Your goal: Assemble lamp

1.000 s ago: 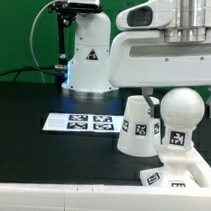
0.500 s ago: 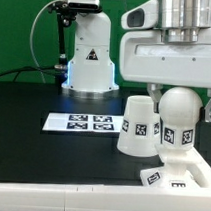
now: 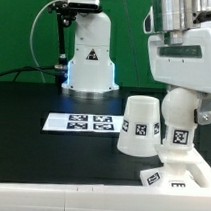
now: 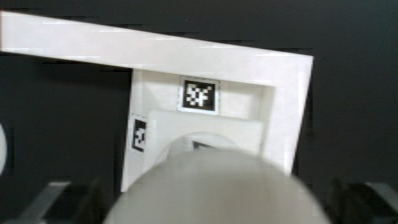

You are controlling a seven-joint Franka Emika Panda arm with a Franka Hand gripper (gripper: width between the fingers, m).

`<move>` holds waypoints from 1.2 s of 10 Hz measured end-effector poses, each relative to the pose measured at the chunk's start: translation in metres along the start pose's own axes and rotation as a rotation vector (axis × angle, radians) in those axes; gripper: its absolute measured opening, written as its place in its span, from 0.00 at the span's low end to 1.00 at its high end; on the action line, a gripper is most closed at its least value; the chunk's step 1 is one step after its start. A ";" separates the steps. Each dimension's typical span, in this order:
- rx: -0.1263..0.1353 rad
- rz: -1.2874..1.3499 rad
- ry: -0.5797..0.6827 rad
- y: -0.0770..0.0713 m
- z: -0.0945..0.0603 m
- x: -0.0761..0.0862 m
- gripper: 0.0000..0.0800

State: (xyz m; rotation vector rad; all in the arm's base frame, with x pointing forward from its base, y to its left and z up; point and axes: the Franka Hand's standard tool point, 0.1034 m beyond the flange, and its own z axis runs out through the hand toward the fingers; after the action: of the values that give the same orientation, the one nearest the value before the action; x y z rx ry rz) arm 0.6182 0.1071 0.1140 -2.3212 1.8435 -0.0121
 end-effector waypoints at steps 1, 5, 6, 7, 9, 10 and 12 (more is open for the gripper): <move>-0.019 -0.183 -0.007 0.004 0.001 0.003 0.85; -0.025 -0.703 -0.024 0.002 -0.005 0.019 0.87; -0.025 -0.749 -0.024 0.002 -0.005 0.020 0.87; -0.041 -0.877 -0.014 0.002 -0.005 0.020 0.87; -0.158 -1.313 0.046 -0.005 -0.009 0.012 0.87; -0.188 -1.476 0.067 -0.009 -0.012 0.010 0.87; -0.176 -1.409 0.062 -0.008 -0.011 0.010 0.74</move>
Offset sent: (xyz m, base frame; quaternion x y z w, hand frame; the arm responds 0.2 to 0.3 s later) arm -0.0068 -0.0024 0.0078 -0.0253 -0.0325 -0.3288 0.9435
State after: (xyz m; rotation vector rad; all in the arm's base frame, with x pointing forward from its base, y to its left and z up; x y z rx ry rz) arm 0.6272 0.0975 0.1248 -3.1703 -0.1012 -0.1039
